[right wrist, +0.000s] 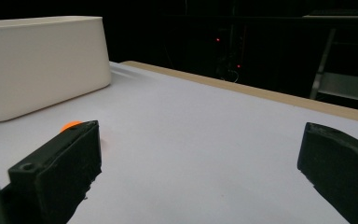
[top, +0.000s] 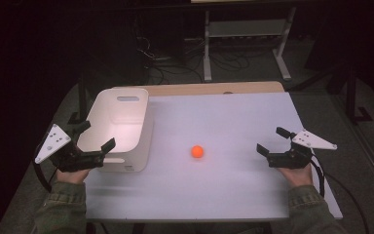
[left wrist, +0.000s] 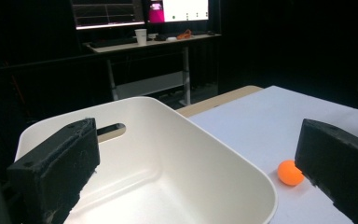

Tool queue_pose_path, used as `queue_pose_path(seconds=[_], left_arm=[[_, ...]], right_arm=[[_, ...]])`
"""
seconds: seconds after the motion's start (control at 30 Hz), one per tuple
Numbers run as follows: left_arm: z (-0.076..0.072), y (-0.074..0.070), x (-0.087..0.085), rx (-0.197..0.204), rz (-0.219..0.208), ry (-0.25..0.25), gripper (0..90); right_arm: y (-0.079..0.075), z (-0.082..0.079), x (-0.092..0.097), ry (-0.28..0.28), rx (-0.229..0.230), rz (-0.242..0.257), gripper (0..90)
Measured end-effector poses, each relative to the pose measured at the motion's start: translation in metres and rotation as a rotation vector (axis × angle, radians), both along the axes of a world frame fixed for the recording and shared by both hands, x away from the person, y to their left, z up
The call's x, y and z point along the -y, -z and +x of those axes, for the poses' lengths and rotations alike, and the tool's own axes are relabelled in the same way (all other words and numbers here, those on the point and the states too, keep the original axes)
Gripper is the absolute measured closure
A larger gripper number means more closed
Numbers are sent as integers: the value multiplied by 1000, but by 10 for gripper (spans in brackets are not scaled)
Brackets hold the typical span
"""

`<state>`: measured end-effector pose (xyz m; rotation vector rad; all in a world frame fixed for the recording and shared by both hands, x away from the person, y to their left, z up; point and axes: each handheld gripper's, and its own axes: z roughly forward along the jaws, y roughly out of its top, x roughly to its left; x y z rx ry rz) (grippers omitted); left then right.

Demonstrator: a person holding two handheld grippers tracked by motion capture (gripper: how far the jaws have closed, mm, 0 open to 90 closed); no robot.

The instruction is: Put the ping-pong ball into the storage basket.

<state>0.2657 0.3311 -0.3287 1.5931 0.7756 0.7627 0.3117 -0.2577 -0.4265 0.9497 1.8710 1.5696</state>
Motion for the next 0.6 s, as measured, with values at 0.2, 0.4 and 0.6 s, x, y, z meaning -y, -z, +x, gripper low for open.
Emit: queue_pose_path(seconds=[0.2, 0.4, 0.6], left_arm=[[6, -7, 5, -7, 31, 21, 0], [11, -10, 13, -24, 58, 50, 0], [17, -17, 20, -35, 99, 79, 0]], right_arm=[[0, 0, 0, 0, -3, 4, 0], [0, 0, 0, -2, -3, 3, 0], [0, 0, 0, -4, -5, 2, 0]])
